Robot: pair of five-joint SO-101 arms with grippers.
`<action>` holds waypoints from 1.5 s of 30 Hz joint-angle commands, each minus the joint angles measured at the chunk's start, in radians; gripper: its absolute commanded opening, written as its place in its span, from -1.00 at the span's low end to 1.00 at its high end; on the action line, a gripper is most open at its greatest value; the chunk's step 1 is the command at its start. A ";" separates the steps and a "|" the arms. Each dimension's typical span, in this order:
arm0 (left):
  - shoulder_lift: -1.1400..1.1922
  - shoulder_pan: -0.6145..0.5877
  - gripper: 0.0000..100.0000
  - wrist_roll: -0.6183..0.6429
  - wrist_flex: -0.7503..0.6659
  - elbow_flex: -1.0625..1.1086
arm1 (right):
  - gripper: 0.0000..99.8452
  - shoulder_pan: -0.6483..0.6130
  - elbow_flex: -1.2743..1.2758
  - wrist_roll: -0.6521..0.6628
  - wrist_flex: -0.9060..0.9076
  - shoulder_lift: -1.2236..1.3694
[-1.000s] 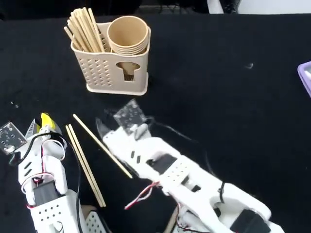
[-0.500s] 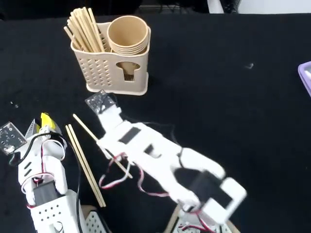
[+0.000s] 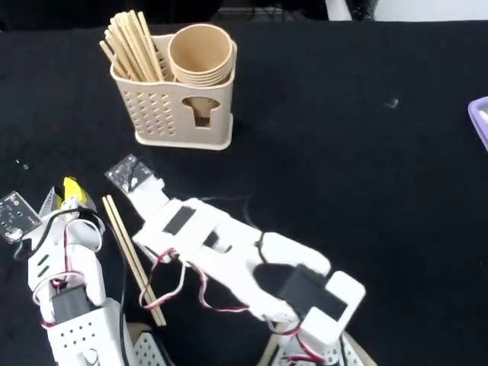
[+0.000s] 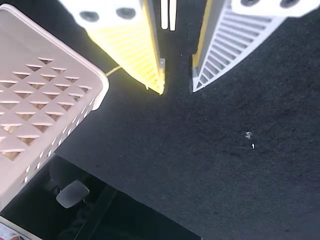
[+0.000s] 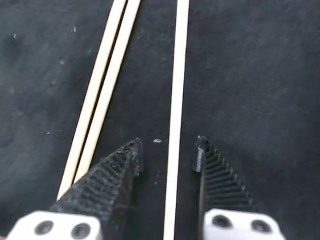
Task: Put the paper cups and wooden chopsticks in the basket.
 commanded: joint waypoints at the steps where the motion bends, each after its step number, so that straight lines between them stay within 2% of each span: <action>1: -0.006 0.004 -0.79 -0.008 -0.015 0.024 | -0.67 -0.014 -0.050 -0.011 -0.043 0.047; 3: -0.006 0.004 -0.79 -0.008 -0.015 0.024 | -0.67 -0.014 -0.084 -0.011 -0.015 0.079; 6: -0.006 0.004 -0.79 -0.008 -0.015 0.024 | -0.75 -0.012 -0.191 -0.008 0.129 0.130; 10: -0.006 0.004 -0.79 -0.008 -0.014 0.024 | -0.89 0.008 -0.326 0.104 0.288 0.228; 12: -0.006 0.004 -0.79 -0.008 -0.014 0.024 | -0.98 0.011 -0.367 0.107 0.328 0.252; 16: -0.006 0.004 -0.79 -0.008 -0.014 0.024 | -0.98 0.021 -0.349 0.064 0.327 0.223; 24: -0.006 0.004 -0.79 -0.008 -0.014 0.024 | -0.98 0.147 -0.140 0.043 0.287 -0.136; 28: -0.006 0.004 -0.79 -0.008 -0.015 0.024 | -0.98 0.221 -0.031 0.120 0.272 -0.372; 34: -0.006 0.004 -0.79 -0.008 -0.015 0.024 | -0.98 0.226 0.042 0.181 0.267 -0.699; 38: -0.006 0.004 -0.79 -0.008 -0.015 0.024 | -0.98 0.226 0.042 0.187 0.186 -0.885; 40: -0.006 0.004 -0.79 -0.008 -0.015 0.024 | -0.98 0.227 0.050 0.187 0.080 -0.952; 45: -0.006 0.004 -0.79 -0.008 -0.015 0.024 | -0.98 0.252 0.105 0.180 -0.419 -0.932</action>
